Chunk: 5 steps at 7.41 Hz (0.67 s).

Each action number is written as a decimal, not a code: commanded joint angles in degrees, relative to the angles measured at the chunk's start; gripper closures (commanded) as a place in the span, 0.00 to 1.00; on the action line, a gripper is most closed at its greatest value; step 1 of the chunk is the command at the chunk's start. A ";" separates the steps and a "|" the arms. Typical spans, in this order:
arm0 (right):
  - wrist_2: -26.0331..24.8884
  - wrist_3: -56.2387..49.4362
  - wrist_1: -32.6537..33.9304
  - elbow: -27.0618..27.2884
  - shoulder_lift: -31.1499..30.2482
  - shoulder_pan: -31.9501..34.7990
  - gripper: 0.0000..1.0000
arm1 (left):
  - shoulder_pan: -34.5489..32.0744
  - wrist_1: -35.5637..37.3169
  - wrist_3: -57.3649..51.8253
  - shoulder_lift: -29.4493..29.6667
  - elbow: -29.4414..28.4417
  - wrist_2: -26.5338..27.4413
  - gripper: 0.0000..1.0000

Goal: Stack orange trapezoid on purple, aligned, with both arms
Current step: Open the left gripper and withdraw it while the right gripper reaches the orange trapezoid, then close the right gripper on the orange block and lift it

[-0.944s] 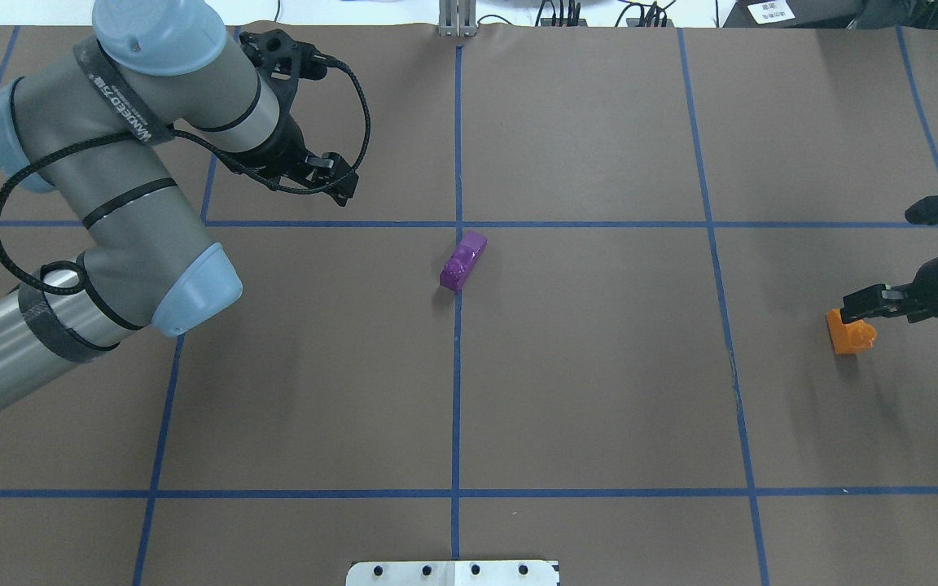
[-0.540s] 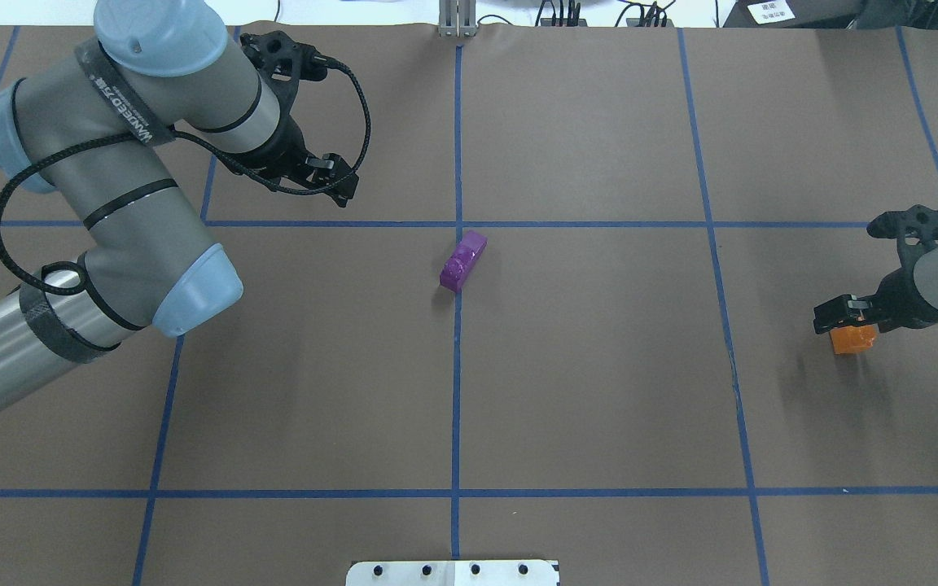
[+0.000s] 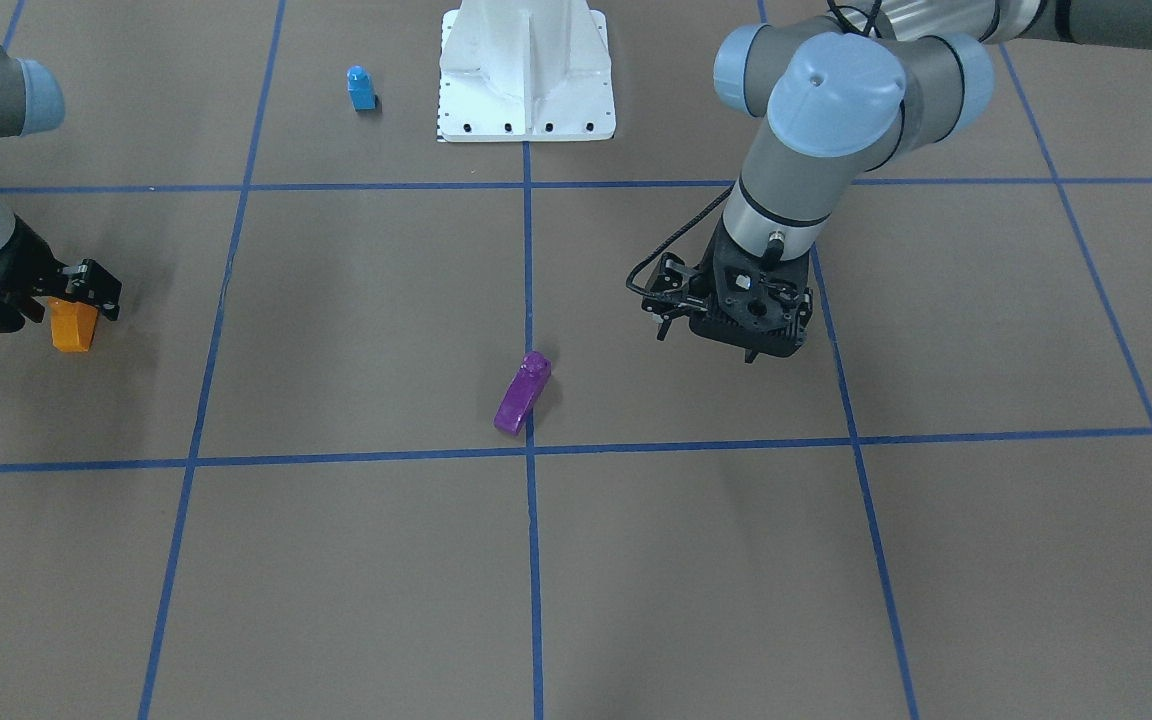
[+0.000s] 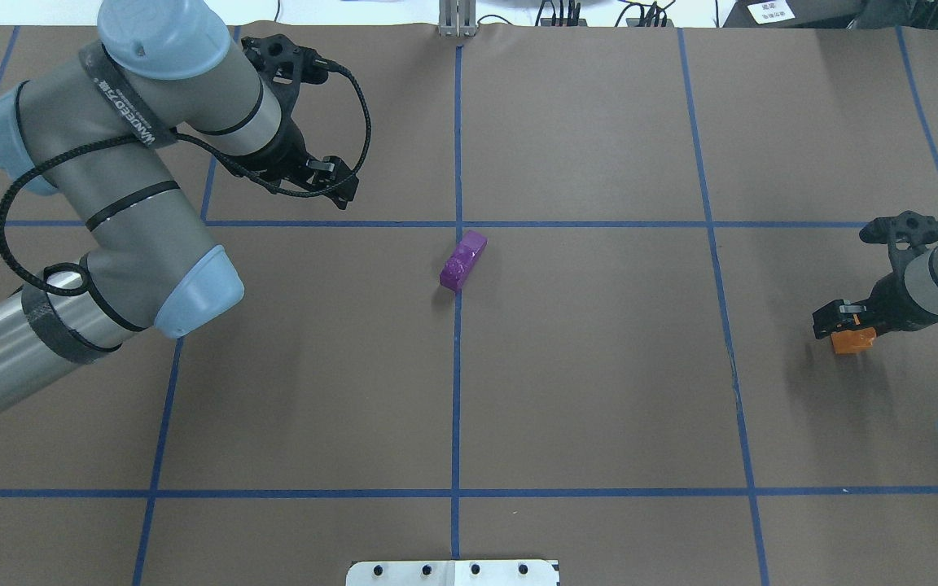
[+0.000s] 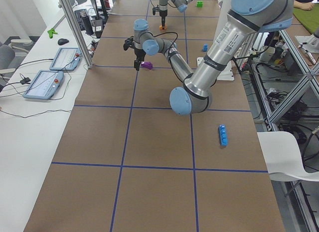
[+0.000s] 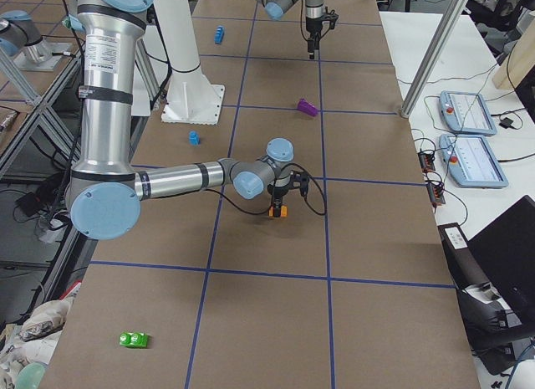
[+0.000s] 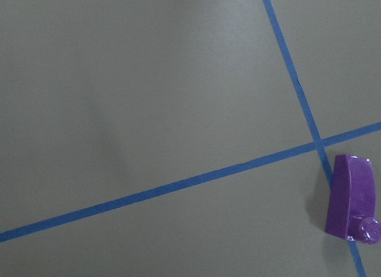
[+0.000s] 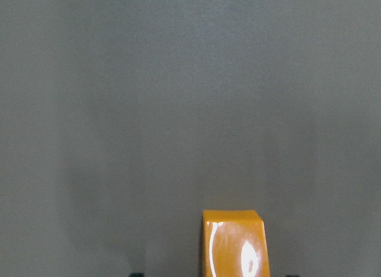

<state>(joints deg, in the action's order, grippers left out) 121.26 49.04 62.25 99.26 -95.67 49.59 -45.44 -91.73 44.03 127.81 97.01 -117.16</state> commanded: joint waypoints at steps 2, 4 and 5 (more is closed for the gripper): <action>0.55 -0.17 0.06 -0.11 -0.21 0.24 0.58 | 0.00 -0.03 0.00 -0.02 -0.15 0.09 0.00; 0.73 -0.17 0.15 0.06 -0.13 0.24 0.94 | 0.09 0.06 0.26 -0.02 -0.06 0.09 0.00; 1.86 0.00 0.50 1.19 0.05 0.76 1.00 | 0.09 0.06 0.26 -0.02 0.11 0.09 0.00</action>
<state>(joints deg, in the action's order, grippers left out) 122.19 48.91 62.45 99.52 -95.77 49.97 -45.37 -91.68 44.22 127.79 96.96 -117.07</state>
